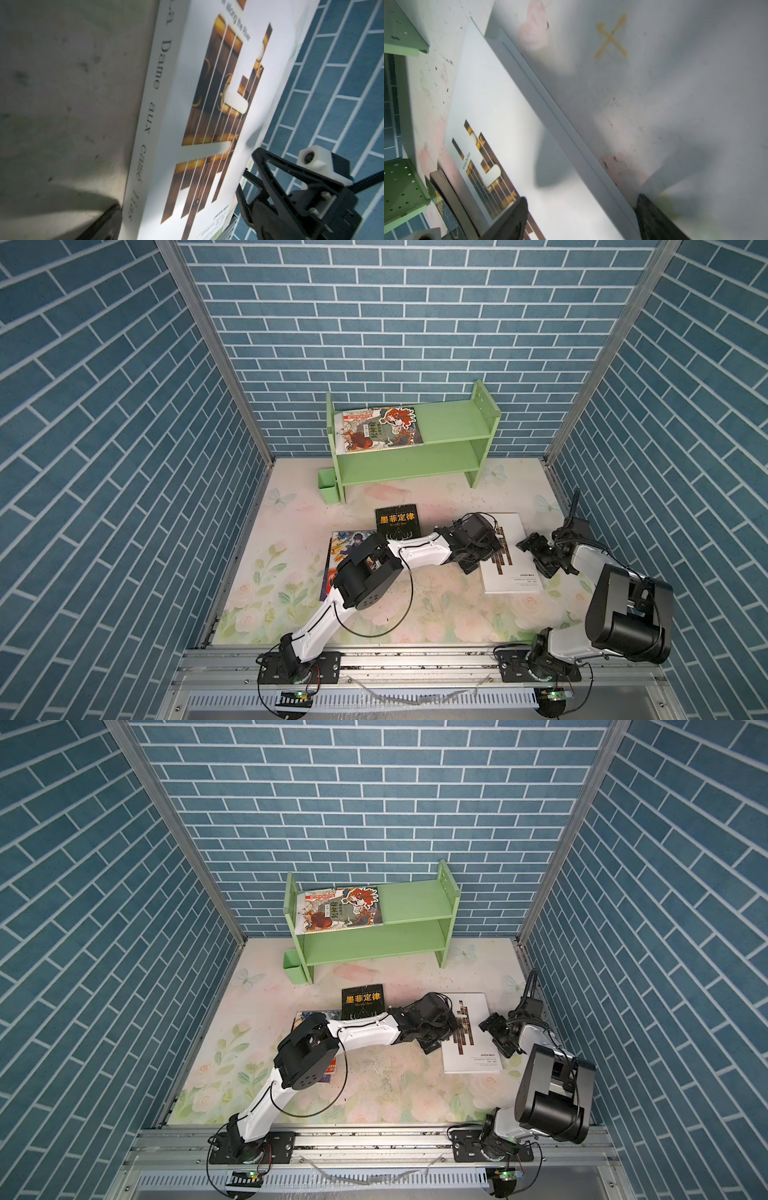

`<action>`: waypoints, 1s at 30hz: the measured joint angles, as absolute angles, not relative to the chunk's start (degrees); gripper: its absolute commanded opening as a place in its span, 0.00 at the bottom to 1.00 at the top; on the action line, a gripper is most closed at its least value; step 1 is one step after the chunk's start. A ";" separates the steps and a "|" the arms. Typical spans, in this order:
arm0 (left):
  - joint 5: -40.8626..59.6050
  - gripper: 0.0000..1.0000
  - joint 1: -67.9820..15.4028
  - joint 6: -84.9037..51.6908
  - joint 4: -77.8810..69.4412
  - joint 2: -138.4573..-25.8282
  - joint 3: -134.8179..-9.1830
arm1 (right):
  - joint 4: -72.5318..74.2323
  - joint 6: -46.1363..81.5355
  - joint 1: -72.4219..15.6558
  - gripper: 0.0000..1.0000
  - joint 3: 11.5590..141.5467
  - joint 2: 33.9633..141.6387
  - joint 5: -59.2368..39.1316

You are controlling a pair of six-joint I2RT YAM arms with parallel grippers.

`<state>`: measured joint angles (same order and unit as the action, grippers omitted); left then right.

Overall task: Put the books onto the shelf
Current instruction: 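Grip the white book's edges with both grippers and tilt it upright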

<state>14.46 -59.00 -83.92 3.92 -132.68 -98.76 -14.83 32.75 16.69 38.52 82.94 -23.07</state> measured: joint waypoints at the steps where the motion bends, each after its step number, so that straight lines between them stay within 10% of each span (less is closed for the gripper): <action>1: 14.66 0.99 -58.74 -83.42 1.26 -132.49 -97.54 | -14.02 32.73 16.80 0.81 38.11 82.74 -23.05; 30: 27.62 0.99 -54.26 -77.47 -15.49 -122.06 -92.71 | 6.70 42.70 16.97 0.77 37.10 90.94 -36.32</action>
